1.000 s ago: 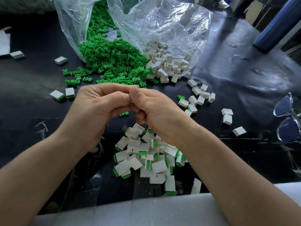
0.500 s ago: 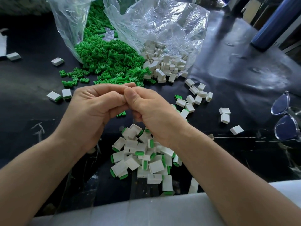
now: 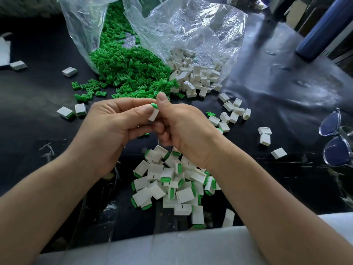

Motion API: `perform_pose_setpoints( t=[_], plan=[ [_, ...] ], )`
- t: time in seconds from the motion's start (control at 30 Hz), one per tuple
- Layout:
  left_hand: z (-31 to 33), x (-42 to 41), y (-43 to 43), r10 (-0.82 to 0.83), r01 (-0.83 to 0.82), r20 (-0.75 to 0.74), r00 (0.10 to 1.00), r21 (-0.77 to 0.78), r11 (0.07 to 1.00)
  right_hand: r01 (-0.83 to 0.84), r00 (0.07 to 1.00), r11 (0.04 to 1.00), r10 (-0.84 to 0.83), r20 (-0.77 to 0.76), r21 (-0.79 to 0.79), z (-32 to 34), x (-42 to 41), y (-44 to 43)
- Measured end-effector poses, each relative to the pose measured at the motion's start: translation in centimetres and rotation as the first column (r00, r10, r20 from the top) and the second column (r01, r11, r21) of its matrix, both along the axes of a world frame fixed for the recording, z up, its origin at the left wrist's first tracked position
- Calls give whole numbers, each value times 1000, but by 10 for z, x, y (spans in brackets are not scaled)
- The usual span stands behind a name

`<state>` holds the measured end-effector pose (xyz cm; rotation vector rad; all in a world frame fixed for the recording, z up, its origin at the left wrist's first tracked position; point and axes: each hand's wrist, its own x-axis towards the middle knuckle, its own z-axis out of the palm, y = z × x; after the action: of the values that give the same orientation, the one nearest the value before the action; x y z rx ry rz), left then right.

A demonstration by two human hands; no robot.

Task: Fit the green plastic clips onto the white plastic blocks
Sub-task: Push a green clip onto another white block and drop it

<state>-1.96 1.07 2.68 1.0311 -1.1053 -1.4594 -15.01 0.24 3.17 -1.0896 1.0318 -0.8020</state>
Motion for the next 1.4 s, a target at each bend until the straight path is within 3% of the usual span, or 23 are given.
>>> perform_pose_setpoints(
  t=[0.17,0.37,0.67,0.73,0.87,1.03,1.27,1.4],
  plan=[
    [0,0,0,35,-35,26,999,-7,999,-16,991,999,9,-135,-49,2,-1,-1],
    [5,4,0,102,-97,79,992,-63,993,51,900,965,-156,-406,-258,5,-12,-7],
    [9,-1,12,-263,291,224,938,-106,951,202,777,896,-393,-491,-396,-2,-34,-26],
    [8,-1,12,-250,282,234,939,-113,953,177,704,873,-435,-561,-454,-3,-41,-30],
    [7,1,7,-114,136,192,975,-102,985,90,448,836,-519,-728,-541,3,-66,-35],
    [7,2,4,-28,43,177,984,-79,996,45,239,905,-420,-875,-422,4,-87,-38],
    [7,3,2,12,-3,159,987,-56,998,-46,178,940,-326,-928,-339,-1,-84,-37],
    [6,4,1,20,-13,161,987,-48,999,-41,260,923,-359,-896,-382,-4,-81,-36]
  ],
)
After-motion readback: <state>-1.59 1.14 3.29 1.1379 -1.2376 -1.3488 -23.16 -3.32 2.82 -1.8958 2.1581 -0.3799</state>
